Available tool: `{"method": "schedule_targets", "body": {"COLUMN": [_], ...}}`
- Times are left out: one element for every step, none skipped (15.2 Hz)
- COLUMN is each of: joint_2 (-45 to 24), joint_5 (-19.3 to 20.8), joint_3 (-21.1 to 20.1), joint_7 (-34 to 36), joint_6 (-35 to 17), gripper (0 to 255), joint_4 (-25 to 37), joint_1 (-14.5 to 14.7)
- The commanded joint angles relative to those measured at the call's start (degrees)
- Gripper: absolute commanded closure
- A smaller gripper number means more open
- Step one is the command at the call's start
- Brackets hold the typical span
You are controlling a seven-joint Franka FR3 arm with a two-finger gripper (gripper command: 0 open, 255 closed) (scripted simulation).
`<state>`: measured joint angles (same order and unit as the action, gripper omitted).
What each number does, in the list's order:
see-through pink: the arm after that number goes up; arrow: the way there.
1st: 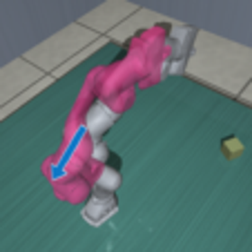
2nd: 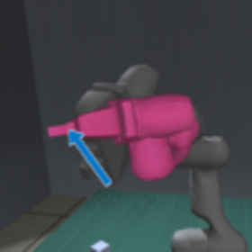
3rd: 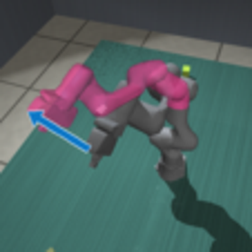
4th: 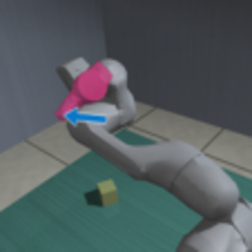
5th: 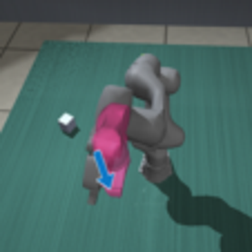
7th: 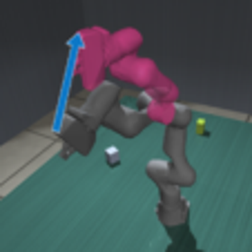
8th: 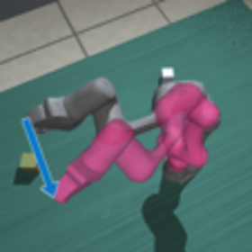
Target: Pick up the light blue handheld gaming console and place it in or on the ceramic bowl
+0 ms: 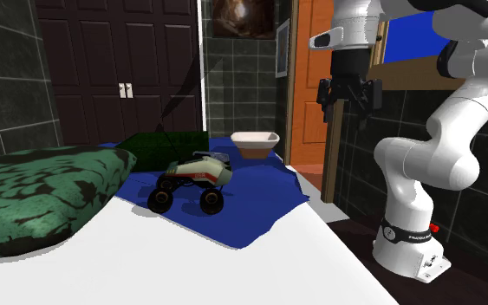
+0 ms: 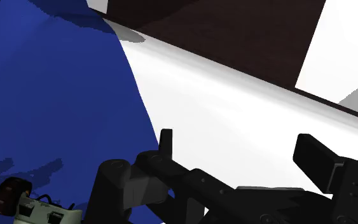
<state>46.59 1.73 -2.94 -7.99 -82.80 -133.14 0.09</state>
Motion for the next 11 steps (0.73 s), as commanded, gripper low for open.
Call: {"method": "schedule_targets", "body": {"joint_2": [0.0,-1.4,-2.8,-4.2,-5.7,-7.2,-8.7,-10.2,-11.8,-13.4,-15.0], "joint_5": [0.0,0.4,0.8,1.1,1.4,1.7,2.0,2.2,2.4,2.6,2.7], "joint_3": [0.0,0.7,1.5,2.2,3.0,3.7,4.4,5.2,5.9,6.7,7.4], "joint_7": [0.0,0.0,0.0,0.0,0.1,0.1,0.1,0.1,0.1,0.1,0.1], "joint_6": [0.0,-1.4,-2.7,-4.0,-5.3,-6.5,-7.8,-9.0,-10.1,-11.2,-12.3], "gripper": [0,0,0,0,0,0,0,0,0,0,0], "joint_4": [0.0,0.2,0.4,0.7,1.1,1.5,1.9,2.4,3.0,3.6,4.3], "joint_1": [0.0,-0.6,-1.3,-1.9,-2.5,-3.1,-3.6,-4.2,-4.7,-5.2,-5.8]}}
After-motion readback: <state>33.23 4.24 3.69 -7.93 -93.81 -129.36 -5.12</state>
